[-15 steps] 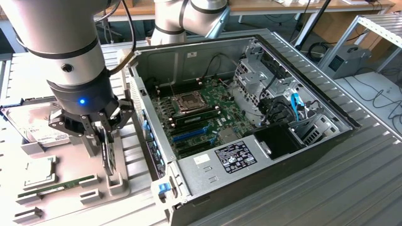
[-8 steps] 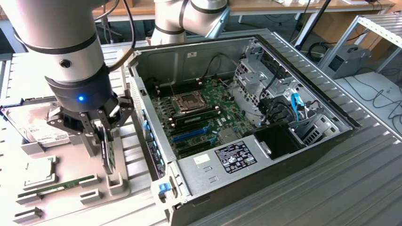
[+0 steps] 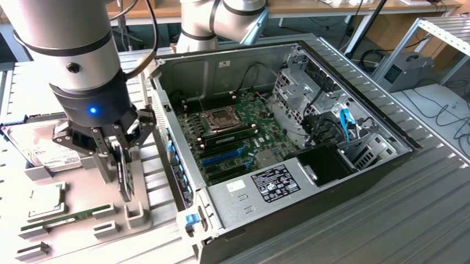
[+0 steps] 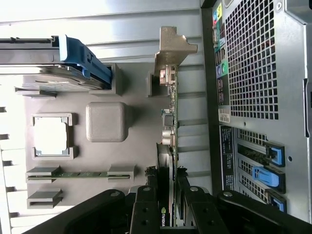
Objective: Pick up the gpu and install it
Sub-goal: 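Pick up the gpu and move the gpu toward the slot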
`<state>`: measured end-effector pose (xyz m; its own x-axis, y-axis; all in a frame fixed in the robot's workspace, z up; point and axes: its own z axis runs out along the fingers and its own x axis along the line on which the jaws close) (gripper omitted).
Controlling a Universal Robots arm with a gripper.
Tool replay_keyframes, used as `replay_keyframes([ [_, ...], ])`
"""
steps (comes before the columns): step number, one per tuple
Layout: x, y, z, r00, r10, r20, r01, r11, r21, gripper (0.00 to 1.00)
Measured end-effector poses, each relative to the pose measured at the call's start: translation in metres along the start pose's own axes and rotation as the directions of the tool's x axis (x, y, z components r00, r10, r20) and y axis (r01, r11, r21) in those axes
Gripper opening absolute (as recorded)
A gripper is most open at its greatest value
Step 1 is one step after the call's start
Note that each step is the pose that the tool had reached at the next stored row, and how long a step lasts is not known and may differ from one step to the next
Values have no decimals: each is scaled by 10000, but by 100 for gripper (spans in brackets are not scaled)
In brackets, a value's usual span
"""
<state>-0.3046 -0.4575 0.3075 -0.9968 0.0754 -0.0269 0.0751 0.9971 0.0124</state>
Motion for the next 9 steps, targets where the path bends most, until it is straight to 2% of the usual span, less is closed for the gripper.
replay_keyframes([
  [9, -4, 1, -125, 10000, 0, 0, 0, 10000, 0, 26],
])
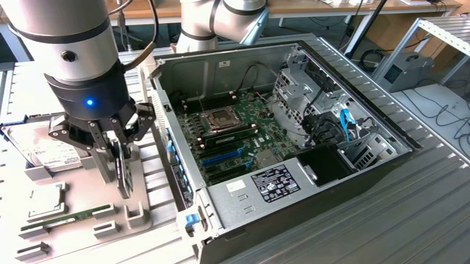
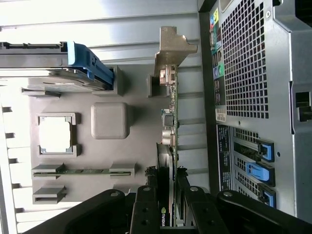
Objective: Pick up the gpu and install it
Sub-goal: 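Pick up the gpu and move the gpu toward the slot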
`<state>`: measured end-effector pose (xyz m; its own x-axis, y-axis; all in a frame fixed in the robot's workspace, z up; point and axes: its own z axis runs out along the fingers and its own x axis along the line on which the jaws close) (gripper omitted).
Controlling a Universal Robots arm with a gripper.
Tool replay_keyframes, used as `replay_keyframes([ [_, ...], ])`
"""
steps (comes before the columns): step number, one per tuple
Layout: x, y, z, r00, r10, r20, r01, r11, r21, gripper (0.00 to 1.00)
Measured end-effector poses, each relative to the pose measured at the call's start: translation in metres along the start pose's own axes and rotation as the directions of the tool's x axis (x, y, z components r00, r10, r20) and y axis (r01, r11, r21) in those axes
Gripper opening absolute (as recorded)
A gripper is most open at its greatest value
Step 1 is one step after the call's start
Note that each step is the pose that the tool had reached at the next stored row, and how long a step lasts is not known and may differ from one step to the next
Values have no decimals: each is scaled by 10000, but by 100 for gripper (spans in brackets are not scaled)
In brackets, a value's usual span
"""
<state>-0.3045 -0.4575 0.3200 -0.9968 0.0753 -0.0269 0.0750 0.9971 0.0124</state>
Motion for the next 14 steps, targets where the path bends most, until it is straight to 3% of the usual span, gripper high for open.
replay_keyframes([
  [14, -3, 2, -123, 10000, 1, 0, -1, 10000, -1, 26],
])
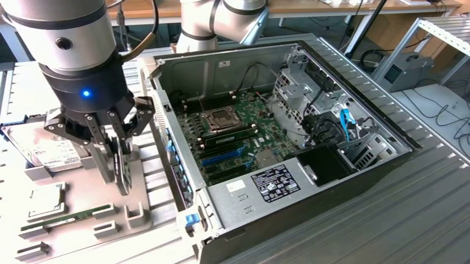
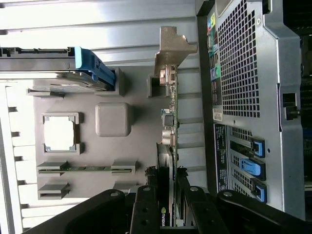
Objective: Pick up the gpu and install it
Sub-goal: 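Pick up the gpu and move the gpu toward the slot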
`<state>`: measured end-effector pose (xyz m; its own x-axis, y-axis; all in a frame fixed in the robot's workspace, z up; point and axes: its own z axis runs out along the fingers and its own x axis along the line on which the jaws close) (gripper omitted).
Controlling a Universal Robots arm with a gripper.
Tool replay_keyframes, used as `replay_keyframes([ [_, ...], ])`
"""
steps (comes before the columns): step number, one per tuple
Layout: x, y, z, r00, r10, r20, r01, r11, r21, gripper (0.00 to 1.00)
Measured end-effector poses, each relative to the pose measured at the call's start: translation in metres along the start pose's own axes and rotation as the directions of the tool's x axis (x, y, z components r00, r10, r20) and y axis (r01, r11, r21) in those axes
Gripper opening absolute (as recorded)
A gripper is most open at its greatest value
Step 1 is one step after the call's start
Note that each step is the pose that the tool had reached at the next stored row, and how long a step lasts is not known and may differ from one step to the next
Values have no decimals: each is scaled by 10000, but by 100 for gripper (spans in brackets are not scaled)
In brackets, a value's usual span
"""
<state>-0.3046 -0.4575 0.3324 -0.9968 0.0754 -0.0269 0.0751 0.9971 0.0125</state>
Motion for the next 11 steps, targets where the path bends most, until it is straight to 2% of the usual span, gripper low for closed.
replay_keyframes([
  [11, -2, 1, -83, 10000, 0, 0, 0, 10000, -2, 26],
])
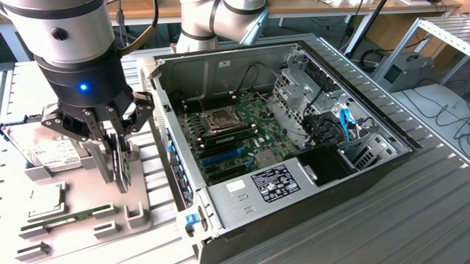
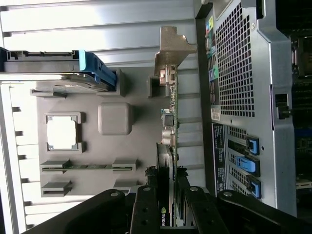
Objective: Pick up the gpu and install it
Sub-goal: 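Pick up the gpu and move the gpu toward the slot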
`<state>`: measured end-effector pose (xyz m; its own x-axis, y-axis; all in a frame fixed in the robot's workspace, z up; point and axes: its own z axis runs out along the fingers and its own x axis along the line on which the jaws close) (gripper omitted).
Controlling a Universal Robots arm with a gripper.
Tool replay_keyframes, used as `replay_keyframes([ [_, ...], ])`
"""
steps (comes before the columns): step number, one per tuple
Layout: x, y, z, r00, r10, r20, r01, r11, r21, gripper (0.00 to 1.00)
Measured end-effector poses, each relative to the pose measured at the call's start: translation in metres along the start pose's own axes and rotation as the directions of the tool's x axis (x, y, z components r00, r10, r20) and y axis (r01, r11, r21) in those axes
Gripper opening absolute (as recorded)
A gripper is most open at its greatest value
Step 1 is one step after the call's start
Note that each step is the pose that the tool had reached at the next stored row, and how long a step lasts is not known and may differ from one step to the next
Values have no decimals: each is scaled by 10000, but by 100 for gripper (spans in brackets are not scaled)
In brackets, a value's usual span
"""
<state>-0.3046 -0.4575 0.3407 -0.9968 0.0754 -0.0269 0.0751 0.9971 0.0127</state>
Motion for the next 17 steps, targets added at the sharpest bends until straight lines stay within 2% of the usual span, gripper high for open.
replay_keyframes([
  [17, -3, 1, -120, 10000, 0, -1, 0, 10000, -3, 26],
])
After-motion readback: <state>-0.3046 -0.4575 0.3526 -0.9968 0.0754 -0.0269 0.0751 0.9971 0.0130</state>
